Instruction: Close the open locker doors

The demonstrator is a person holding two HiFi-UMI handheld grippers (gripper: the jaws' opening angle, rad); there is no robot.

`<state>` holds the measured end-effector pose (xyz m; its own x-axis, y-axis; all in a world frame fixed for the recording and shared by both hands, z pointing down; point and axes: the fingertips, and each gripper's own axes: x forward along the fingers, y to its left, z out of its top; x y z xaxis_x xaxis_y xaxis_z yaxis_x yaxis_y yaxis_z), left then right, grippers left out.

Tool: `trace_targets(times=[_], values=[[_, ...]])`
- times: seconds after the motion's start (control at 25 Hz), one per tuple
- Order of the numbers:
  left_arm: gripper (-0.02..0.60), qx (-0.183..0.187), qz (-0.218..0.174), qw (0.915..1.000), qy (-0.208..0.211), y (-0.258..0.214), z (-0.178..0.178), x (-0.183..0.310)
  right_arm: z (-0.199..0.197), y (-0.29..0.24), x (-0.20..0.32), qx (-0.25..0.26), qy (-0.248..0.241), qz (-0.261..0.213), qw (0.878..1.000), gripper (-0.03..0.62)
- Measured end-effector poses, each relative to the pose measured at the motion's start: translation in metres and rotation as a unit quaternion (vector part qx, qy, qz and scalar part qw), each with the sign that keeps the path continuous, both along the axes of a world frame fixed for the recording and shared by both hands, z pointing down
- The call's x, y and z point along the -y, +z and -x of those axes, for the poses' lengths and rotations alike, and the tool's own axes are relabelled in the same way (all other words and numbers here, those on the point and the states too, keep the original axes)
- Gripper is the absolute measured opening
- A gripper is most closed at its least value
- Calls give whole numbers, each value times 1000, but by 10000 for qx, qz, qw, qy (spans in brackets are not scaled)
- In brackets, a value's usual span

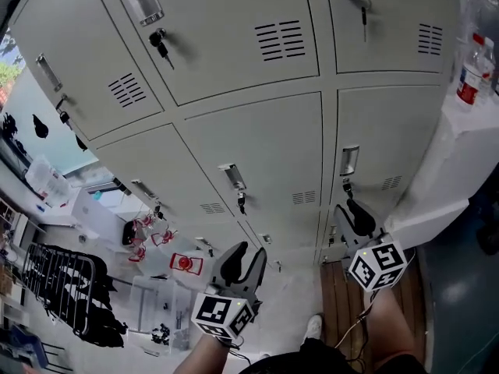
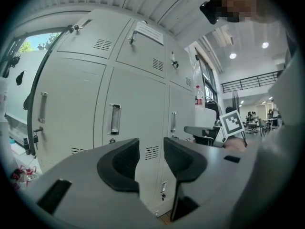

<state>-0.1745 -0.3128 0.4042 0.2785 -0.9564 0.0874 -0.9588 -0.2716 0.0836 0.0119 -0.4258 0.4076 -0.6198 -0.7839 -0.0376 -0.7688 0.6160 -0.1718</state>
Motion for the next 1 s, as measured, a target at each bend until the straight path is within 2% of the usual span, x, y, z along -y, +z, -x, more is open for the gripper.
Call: trace_targets(times=[0.16,0.24,0.36,0.56,0.76,1.0], values=[[156,-72,-84,9999,55,-3,37,-44,35,-10,-52,-46,-13,-101,9999,122],[152,-119,-135,9998,120,-6,56,-69,54,-15,-85,-116,-20,-166,9998,90],[143,-216,-242,9991,290,-10,78,-103,74,-25,-133,-308,141,-324,9989,2],[113,-384,-291,9967,647,-14,101,-148,91,-38,-205,-509,531,-411,9964,2],[9,-584,-315,9929,991,-20,101,-188,95,-43,-268,-759,783,-365,9934,2],[3,-642,-408,9887,1288,-28,77,-225,76,-56,-324,-847,1030,-424,9902,2]])
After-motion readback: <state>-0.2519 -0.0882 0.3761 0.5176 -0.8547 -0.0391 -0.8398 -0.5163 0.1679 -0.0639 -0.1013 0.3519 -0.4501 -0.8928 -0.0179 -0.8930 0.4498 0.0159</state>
